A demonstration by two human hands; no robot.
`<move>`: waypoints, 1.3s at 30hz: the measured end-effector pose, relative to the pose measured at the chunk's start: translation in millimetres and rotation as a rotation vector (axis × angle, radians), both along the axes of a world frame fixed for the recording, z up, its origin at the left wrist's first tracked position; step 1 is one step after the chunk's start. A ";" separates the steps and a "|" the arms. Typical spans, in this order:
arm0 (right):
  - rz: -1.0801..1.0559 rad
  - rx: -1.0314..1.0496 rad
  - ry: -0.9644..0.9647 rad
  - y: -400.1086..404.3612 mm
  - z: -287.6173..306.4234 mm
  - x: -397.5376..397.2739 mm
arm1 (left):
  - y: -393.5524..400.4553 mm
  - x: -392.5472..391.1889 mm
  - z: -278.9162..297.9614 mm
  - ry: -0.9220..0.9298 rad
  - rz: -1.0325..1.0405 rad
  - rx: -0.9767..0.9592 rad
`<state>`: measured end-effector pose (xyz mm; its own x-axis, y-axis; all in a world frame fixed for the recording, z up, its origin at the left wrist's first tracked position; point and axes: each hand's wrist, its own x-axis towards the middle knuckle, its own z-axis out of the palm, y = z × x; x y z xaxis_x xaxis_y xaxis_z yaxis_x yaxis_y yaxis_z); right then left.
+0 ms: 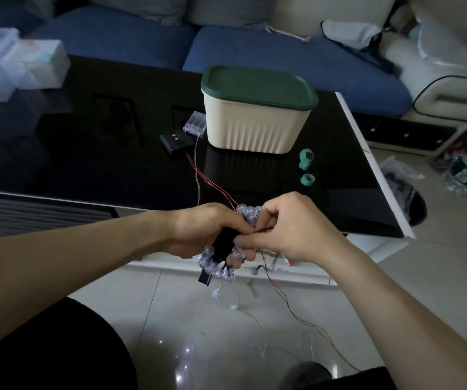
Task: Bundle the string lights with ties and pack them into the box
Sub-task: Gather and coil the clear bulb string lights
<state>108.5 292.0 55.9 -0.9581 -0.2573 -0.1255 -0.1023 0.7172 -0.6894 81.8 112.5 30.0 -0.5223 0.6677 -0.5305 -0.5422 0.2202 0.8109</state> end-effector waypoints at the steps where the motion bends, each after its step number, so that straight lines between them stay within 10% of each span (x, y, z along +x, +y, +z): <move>1: 0.014 -0.014 -0.027 2.7 -0.3 -1.8 | -1.1 0.4 1.0 0.013 -0.031 0.006; 20: 0.085 -0.141 0.052 6.9 -10.3 -6.7 | -12.5 3.2 4.9 0.125 -0.040 -0.023; 39: -0.195 -0.394 -0.214 12.9 -22.0 -16.3 | -14.2 -9.3 9.9 0.039 0.425 0.178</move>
<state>92.3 304.9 33.9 -0.9564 -0.1434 -0.2545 0.1819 0.3895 -0.9029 72.5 98.3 39.8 -0.7868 0.4687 -0.4015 -0.5224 -0.1595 0.8377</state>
